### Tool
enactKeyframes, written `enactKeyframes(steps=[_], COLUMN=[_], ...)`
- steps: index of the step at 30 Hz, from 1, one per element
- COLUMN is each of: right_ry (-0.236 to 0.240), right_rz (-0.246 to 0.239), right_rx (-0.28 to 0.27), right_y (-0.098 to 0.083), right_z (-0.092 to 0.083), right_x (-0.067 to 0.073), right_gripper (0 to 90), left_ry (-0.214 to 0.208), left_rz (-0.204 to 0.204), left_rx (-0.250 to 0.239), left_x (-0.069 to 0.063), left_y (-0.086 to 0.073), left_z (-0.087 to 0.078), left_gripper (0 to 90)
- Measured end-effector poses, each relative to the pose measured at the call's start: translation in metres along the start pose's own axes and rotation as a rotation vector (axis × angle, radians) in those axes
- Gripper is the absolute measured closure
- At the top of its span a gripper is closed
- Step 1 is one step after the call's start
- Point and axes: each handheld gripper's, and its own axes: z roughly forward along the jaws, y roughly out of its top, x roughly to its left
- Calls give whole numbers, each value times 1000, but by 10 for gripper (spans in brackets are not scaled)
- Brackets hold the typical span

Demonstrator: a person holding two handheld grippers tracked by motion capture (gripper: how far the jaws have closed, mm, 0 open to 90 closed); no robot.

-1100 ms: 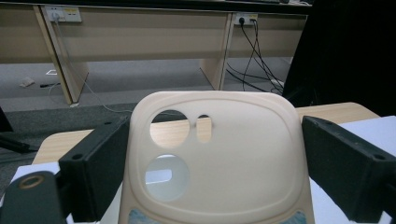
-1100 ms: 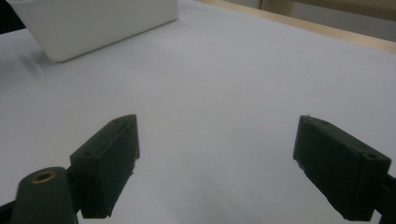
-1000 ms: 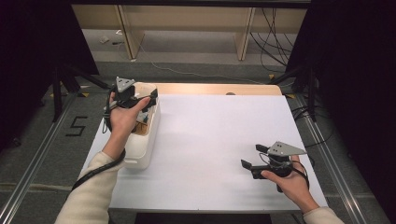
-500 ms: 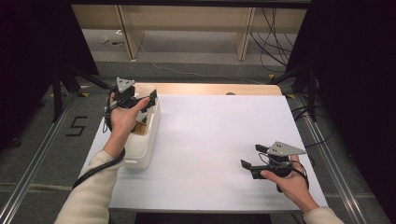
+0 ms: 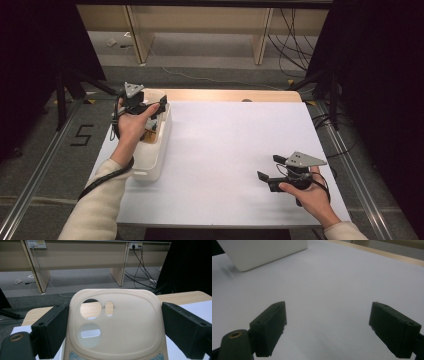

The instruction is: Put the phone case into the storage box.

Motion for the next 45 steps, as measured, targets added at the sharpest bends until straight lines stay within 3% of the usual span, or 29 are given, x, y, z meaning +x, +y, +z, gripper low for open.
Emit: enactKeyframes(steps=[45], right_ry=[2], right_rz=[5], right_rx=[3], right_y=[0], right_z=[0], right_x=[0], right_gripper=[153], left_ry=[10], left_rz=[-10], left_rx=[40], left_x=[6], left_y=[-2], left_z=[20], left_gripper=[105])
